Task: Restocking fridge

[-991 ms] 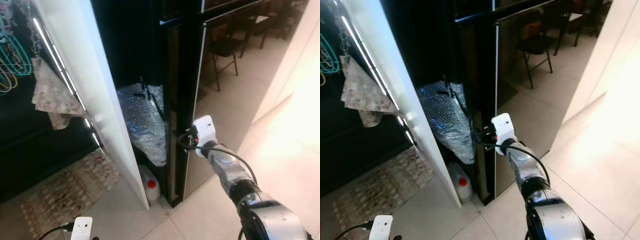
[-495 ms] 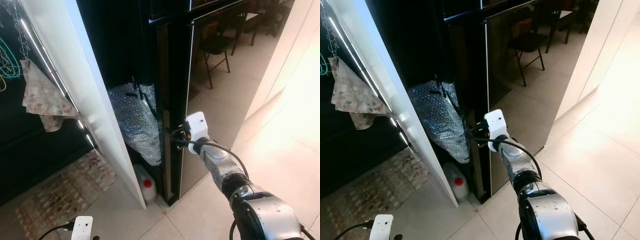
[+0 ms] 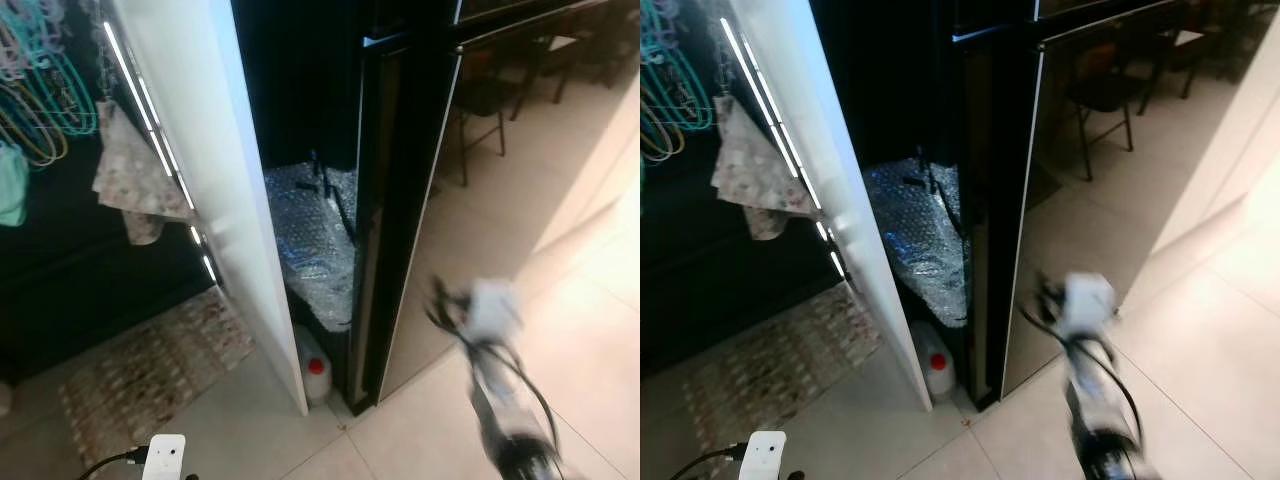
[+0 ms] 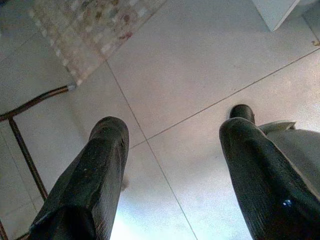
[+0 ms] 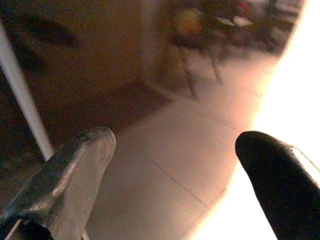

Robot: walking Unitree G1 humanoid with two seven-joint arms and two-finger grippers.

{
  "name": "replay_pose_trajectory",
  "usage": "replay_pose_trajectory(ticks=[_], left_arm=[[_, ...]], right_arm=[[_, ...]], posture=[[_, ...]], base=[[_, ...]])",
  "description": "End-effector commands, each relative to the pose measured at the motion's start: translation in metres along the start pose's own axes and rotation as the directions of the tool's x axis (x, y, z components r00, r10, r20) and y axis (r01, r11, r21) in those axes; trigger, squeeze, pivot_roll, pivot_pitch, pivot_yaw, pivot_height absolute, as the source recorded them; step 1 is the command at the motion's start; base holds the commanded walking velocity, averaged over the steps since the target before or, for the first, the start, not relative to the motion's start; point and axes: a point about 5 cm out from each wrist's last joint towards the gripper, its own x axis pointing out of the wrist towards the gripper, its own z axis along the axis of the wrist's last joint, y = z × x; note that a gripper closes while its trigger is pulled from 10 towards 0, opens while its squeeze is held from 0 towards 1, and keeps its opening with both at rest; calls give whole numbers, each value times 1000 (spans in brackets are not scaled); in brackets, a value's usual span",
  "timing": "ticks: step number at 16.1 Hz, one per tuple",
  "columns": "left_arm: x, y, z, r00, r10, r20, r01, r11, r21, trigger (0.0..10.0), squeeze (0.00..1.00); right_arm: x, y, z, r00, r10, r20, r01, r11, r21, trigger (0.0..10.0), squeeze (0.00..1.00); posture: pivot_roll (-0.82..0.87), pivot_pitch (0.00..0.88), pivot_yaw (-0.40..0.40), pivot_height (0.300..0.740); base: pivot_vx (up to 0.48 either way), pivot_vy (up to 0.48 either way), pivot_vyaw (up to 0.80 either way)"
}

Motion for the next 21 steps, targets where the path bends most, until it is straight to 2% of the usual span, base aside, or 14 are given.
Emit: replay_pose_trajectory(ticks=[1,2,3,5,6,7,8,10,12,13,15,21], left_arm=[[0,2,0,1000,9,-1,-9,1000,10,10000,0],[0,2,0,1000,8,0,-8,1000,10,10000,0],[0,2,1,1000,8,2,-8,1000,11,10000,0],[0,2,2,1000,12,4,-12,1000,4,10000,0],[0,3,1,1000,13,4,-13,1000,3,10000,0],[0,2,1,1000,13,2,-13,1000,0,10000,0],[0,2,1,1000,14,3,-14,1000,-2,10000,0],[0,5,1,1000,19,3,-19,1000,-1,10000,0],[0,5,-1,1000,16,-2,-16,1000,7,10000,0],[0,4,-1,1000,15,-3,-15,1000,4,10000,0],[0,4,1,1000,16,0,-16,1000,-4,10000,0],[0,1,1,1000,7,-6,-7,1000,-16,10000,0]], right_arm=[[-12,2,-22,995,13,-94,-12,1000,19,10000,0],[-24,3,-43,978,32,-204,-28,999,24,10000,0],[-44,3,-73,925,42,-378,-31,999,35,10000,0],[-82,2,-114,799,43,-600,-18,999,48,10000,0],[-110,0,-135,703,30,-710,2,999,43,10000,0],[-138,-4,-152,607,-1,-795,-43,999,-34,10000,0],[-142,-5,-155,594,-10,-804,-63,996,-59,10000,0],[-126,8,-145,673,38,-738,-35,999,20,10000,0],[-126,8,-145,662,31,-749,-30,999,14,10000,0],[-124,10,-144,647,56,-760,-90,996,-3,10000,0],[-119,12,-141,666,57,-744,-87,996,-2,10000,0],[-117,13,-140,666,75,-742,-96,995,14,10000,0]], posture=[[-38,0,78,740],[-38,0,79,740],[-34,0,78,740],[-35,0,78,740],[-32,0,77,740],[-1,0,66,740],[2,0,64,740],[-26,10,83,740],[-32,15,86,740],[-17,21,74,740],[-21,26,74,740],[-22,28,65,740]], base=[[0,0,0],[0,0,0],[0,0,0],[0,0,0],[0,0,0],[0,0,0],[0,0,0],[0,0,0],[0,0,0],[0,0,0],[0,0,0],[0,0,800]])
